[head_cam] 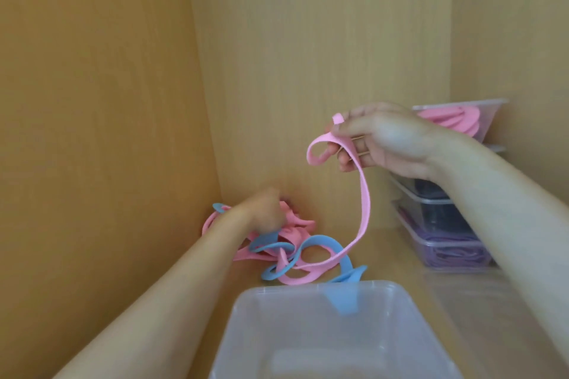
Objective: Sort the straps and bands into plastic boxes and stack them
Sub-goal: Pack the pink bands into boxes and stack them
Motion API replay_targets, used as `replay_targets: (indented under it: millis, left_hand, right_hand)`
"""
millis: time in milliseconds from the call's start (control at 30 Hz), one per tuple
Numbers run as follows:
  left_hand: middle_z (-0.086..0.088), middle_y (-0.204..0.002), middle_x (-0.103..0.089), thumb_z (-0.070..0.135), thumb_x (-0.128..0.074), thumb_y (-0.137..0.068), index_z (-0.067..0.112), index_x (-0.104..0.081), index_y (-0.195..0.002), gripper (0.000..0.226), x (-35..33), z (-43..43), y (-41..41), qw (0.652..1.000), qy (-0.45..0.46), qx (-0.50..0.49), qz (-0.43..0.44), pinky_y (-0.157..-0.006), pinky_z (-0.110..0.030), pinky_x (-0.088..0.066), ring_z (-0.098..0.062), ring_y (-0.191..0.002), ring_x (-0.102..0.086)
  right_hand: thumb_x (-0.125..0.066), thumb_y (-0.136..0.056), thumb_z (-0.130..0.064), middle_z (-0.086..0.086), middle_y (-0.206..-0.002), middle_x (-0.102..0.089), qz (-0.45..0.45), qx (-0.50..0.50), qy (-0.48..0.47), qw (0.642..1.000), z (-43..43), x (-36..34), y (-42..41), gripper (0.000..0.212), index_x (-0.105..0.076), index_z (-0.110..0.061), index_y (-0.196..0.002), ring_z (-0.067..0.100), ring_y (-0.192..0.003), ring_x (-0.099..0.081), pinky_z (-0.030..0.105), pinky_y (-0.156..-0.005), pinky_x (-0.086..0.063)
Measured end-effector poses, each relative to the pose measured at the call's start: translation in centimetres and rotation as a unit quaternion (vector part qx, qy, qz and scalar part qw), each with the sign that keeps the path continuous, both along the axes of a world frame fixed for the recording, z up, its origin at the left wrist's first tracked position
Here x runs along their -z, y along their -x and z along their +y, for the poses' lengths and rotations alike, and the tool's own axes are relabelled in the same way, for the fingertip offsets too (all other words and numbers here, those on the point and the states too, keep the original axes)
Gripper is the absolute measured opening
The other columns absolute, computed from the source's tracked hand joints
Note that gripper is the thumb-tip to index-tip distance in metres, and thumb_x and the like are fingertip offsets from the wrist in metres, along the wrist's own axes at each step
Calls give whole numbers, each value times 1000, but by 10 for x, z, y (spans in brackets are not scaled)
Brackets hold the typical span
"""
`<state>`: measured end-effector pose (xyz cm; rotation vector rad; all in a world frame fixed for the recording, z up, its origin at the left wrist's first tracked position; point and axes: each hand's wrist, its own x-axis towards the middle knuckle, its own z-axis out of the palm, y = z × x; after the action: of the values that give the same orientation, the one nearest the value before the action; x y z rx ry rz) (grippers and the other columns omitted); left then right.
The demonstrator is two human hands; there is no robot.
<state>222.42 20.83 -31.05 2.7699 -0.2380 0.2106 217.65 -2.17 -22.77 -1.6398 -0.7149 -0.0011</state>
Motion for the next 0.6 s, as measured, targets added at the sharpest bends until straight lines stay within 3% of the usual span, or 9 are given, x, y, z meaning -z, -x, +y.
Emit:
replay_targets:
  millis: [67, 167, 267, 333, 467, 600]
  left_hand:
    - [1, -86, -66, 3, -59, -90, 15, -70, -114, 29, 1, -6, 3, 1000, 3, 10, -21, -66, -22, -45, -17, -77, -59]
    - [3, -71, -60, -7, -55, -86, 9, -64, -113, 32, -8, -10, 8, 990, 111, 18, -85, -49, -16, -41, -10, -57, -58]
    - [-12, -81, -66, -8, -51, -93, 10, -61, -119, 33, -23, -14, 13, 957, 259, 9, -134, -64, -33, -50, -27, -72, -66]
    - [-22, -87, -65, -9, -48, -96, 7, -60, -126, 36, -35, -19, 19, 913, 383, 25, -139, -70, -44, -54, -32, -75, -62]
    - [-15, -83, -72, -3, -44, -102, 16, -64, -120, 32, -56, -19, 35, 821, 558, 90, -78, -60, -32, -61, -24, -67, -70]
    - [-15, -81, -72, -4, -39, -103, 3, -64, -121, 31, -68, -15, 43, 725, 673, 145, -14, -64, -32, -62, -20, -68, -72]
  right_hand:
    - [-59, -99, -13, 19, -84, -70, -3, 15, -4, 1000, -1, 3, 2, 11, -63, -2, -99, 18, -60, -61, 32, -62, -56]
    - [-60, -99, -12, 8, -75, -66, -24, 64, -27, 997, 1, 7, 2, 11, -65, -4, -95, 16, -56, -60, 31, -61, -56]
    - [-58, -99, -3, 8, -73, -67, -29, 99, -39, 994, 3, 11, 1, 8, -66, -6, -96, 15, -53, -61, 29, -58, -57]
    - [-56, -99, 2, 7, -71, -68, -46, 129, -38, 990, 3, 13, -2, 14, -66, -7, -98, 15, -50, -62, 27, -53, -56]
    - [-55, -96, 7, 12, -76, -70, -73, 190, -20, 979, 6, 15, -7, 16, -63, -6, -101, 17, -52, -68, 29, -53, -59]
    - [-49, -95, 14, 12, -70, -72, -55, 162, -56, 984, 6, 13, -8, 18, -57, -1, -99, 20, -58, -71, 31, -57, -61]
